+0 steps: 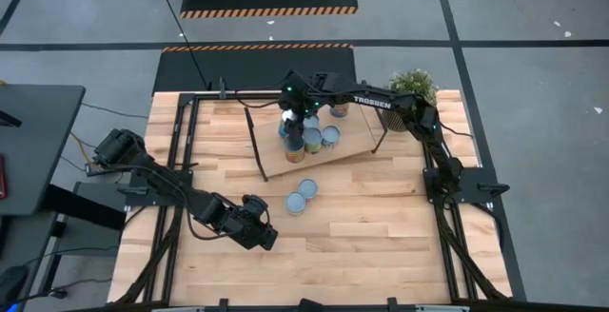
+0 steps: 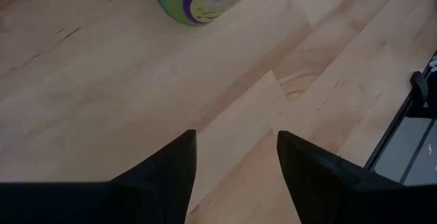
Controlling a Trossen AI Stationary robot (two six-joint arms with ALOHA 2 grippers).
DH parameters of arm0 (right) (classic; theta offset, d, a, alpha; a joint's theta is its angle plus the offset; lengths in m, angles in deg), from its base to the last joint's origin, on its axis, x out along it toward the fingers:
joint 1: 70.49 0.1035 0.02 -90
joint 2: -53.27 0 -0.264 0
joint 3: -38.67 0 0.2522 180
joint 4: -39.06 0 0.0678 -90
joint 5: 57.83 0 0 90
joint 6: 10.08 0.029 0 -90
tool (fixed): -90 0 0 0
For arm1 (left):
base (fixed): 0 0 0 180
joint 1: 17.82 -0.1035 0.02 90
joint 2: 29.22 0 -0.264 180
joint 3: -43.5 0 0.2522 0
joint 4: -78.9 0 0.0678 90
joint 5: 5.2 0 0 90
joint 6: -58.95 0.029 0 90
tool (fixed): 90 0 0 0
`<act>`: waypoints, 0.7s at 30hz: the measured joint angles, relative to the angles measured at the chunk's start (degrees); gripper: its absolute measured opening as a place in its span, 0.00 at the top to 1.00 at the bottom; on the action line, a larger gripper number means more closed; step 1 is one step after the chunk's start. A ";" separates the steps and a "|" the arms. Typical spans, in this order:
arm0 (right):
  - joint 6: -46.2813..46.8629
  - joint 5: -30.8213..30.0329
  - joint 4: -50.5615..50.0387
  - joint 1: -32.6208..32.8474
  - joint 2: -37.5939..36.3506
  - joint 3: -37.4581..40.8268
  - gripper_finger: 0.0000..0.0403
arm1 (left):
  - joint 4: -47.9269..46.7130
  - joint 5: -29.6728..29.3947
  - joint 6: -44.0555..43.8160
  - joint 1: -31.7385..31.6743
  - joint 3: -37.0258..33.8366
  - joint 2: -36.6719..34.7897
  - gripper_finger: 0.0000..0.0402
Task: Pick and place cans onto a shelf
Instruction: Put the blue can on the shelf, then put the light red can on the shelf
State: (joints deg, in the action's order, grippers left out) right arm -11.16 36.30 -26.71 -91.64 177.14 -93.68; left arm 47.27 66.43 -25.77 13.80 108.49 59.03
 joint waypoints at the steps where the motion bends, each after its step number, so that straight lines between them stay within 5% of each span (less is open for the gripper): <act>1: -0.02 0.00 -0.03 -0.02 0.00 0.00 0.16 | 0.01 0.00 -0.01 0.00 0.00 0.00 0.48; 15: -0.74 0.02 -0.76 0.00 -0.03 -0.34 0.05 | 0.08 0.00 -0.16 0.00 0.00 0.00 0.48; 21: -3.96 0.02 -5.54 -0.11 -0.11 -7.40 0.05 | 0.38 0.00 -0.46 0.00 0.00 0.00 0.48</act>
State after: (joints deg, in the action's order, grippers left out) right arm -15.13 36.31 -32.25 -91.74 177.03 -101.07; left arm 47.65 66.43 -26.24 13.80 108.49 59.03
